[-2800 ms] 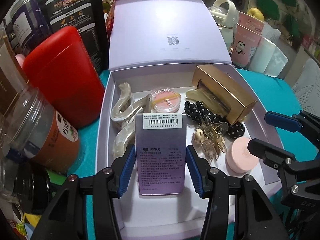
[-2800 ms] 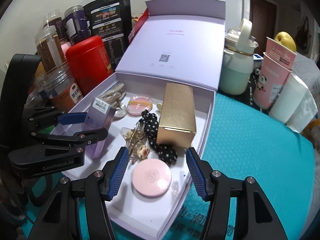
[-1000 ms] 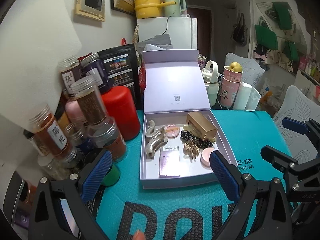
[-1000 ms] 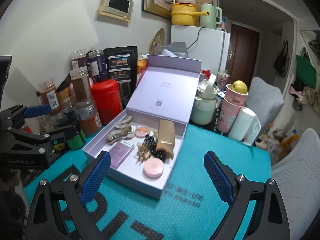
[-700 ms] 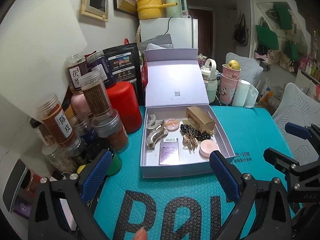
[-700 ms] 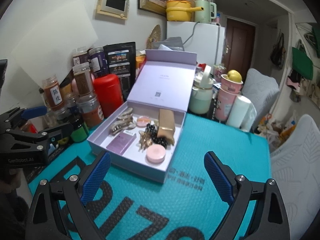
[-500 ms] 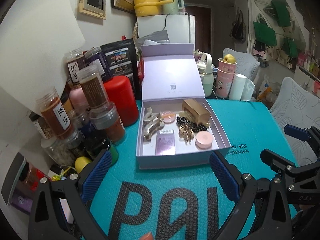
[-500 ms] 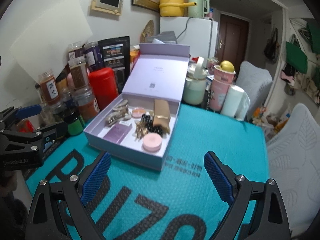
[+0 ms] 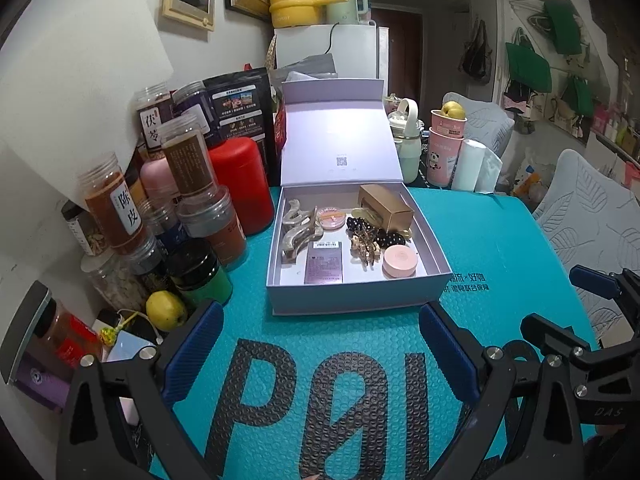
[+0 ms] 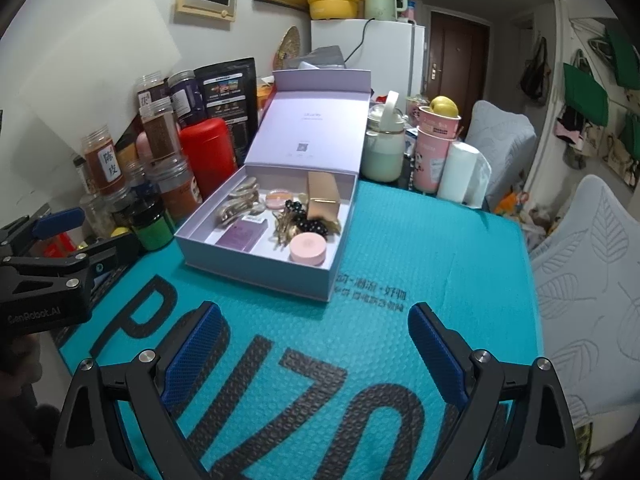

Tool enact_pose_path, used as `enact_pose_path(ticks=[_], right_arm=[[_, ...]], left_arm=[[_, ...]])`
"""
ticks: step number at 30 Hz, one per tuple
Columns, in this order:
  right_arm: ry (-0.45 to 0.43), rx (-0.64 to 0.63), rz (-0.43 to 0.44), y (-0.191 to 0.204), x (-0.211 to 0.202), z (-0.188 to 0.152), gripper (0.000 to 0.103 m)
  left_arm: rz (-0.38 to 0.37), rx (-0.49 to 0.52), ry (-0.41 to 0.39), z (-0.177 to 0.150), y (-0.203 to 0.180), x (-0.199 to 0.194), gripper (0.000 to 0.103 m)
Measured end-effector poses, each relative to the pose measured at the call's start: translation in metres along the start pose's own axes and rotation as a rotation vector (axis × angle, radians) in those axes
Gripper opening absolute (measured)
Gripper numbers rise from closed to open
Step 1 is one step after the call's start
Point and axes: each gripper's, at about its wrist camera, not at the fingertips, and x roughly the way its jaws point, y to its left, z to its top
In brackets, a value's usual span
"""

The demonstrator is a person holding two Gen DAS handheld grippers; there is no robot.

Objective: Organize rigid objects

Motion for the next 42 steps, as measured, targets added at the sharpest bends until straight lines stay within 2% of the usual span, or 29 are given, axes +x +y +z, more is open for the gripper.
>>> enact_pose_path(ticks=[18,28,33,42], right_arm=[[0.033,0.012,-0.016,-0.003,0.011,-0.003,0.096],[0.04,0.006,-0.009,-0.007,0.012,0.002,0.096],[0.032,0.013,-0.002,-0.009,0.012,0.003,0.096],[0.029,0.01,-0.009,-0.008,0.012,0.004,0.096]], left_arm=[[-0.028,0.04,0.018,-0.004,-0.01,0.005,0.1],[-0.029,0.005,0.036,-0.004,-0.007,0.007,0.1],[-0.01,0.008,0.041,-0.002,-0.006,0.011,0.1],[-0.02,0.017,0.04,-0.002,-0.005,0.011,0.1]])
